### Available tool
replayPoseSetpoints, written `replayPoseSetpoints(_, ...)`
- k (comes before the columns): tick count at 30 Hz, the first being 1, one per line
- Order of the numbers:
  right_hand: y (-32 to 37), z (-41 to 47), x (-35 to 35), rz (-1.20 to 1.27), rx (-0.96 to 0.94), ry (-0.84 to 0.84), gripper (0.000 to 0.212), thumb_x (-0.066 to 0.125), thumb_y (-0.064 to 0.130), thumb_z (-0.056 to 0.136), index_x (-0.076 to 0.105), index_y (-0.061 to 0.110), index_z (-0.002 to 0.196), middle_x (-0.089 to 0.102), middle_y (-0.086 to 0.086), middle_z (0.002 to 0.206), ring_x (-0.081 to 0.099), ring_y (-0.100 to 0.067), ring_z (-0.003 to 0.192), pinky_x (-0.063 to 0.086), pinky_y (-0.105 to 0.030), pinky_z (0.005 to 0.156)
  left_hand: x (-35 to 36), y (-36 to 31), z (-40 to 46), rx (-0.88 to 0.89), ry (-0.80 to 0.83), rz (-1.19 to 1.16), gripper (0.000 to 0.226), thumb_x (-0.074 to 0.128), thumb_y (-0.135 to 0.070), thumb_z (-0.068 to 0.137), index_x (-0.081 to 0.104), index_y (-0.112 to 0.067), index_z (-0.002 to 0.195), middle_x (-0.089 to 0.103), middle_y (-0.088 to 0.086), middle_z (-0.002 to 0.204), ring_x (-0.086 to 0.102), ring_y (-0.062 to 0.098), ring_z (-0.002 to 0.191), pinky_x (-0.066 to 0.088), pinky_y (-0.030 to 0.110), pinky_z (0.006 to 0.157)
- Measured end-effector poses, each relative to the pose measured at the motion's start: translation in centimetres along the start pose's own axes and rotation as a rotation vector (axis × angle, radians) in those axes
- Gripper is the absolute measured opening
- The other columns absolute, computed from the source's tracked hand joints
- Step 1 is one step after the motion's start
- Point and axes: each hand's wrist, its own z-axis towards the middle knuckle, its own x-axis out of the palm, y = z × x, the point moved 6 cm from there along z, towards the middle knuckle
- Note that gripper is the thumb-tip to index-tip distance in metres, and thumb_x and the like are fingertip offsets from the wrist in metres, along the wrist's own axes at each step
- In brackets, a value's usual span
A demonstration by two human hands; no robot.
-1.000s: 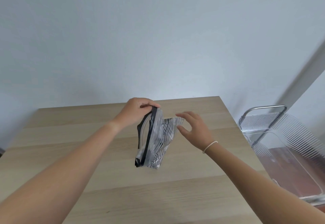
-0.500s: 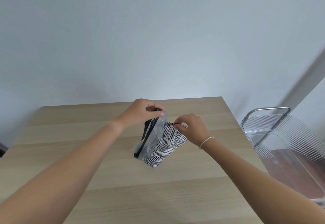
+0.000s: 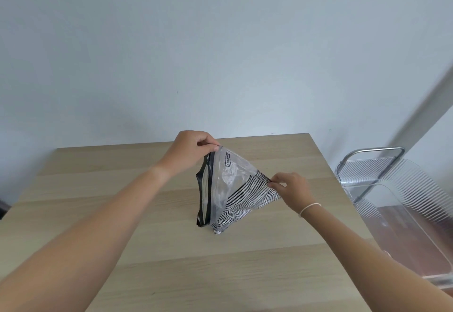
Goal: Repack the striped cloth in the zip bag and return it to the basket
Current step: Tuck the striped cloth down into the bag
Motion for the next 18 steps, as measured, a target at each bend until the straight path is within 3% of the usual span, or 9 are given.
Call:
replayPoseSetpoints(4,-0.2,-0.2,0.0,-0.004,0.003,0.013,0.014,0.064,0.028,0.081,0.07,0.016,0.077,0.07,-0.005,0.072,0.051,-0.02,0.07,0.034,-0.031,0.066,0.3,-0.3,0.2,0.023,-0.016,0.0,0.014,0.068,-0.014,0.08,0.071,-0.027,0.074,0.069,-0.016,0.076,0.059,-0.004,0.07,0.044,0.007,0.069)
replayPoseSetpoints(8,-0.2,-0.5,0.0,0.109,0.042,0.042,0.011,0.064,0.025,0.081,0.07,0.019,0.088,0.072,0.003,0.087,0.061,-0.019,0.086,0.04,-0.029,0.072,0.7,-0.7,0.4,0.027,-0.013,-0.048,0.015,0.068,-0.015,0.08,0.07,-0.029,0.073,0.068,-0.017,0.075,0.059,-0.009,0.068,0.041,0.001,0.065)
replayPoseSetpoints(12,2.8,-0.7,-0.4,0.37,-0.005,0.116,0.035,0.067,0.037,0.076,0.055,0.037,0.11,0.06,0.021,0.101,0.054,-0.004,0.097,0.039,-0.02,0.077,1.4,-1.5,0.5,0.033,0.03,-0.058,0.018,0.068,-0.019,0.079,0.069,-0.035,0.071,0.069,-0.019,0.074,0.059,-0.007,0.07,0.043,0.004,0.069)
replayPoseSetpoints(15,6.2,0.1,-0.9,0.416,-0.081,0.114,0.022,0.068,0.038,0.076,0.057,0.037,0.095,0.061,0.02,0.098,0.055,-0.004,0.097,0.037,-0.016,0.078,2.1,-2.3,0.4,0.044,0.071,-0.066,0.017,0.068,-0.021,0.08,0.07,-0.037,0.073,0.069,-0.025,0.073,0.061,-0.009,0.07,0.043,0.003,0.068)
replayPoseSetpoints(16,7.0,0.3,-1.1,0.437,-0.079,0.092,0.012,0.068,0.034,0.077,0.058,0.034,0.085,0.062,0.018,0.093,0.056,-0.005,0.094,0.038,-0.018,0.078,2.3,-2.7,0.3,0.055,0.073,-0.076,0.013,0.067,-0.024,0.08,0.07,-0.037,0.077,0.069,-0.025,0.076,0.061,-0.009,0.071,0.043,0.003,0.068)
replayPoseSetpoints(18,7.9,0.5,-1.5,0.576,-0.038,0.056,0.013,0.067,0.027,0.08,0.057,0.028,0.072,0.063,0.012,0.079,0.058,-0.006,0.079,0.043,-0.023,0.074,2.1,-2.8,0.0,0.057,0.029,-0.126,0.011,0.065,-0.034,0.081,0.068,-0.04,0.089,0.069,-0.021,0.088,0.061,-0.008,0.08,0.043,0.002,0.071)
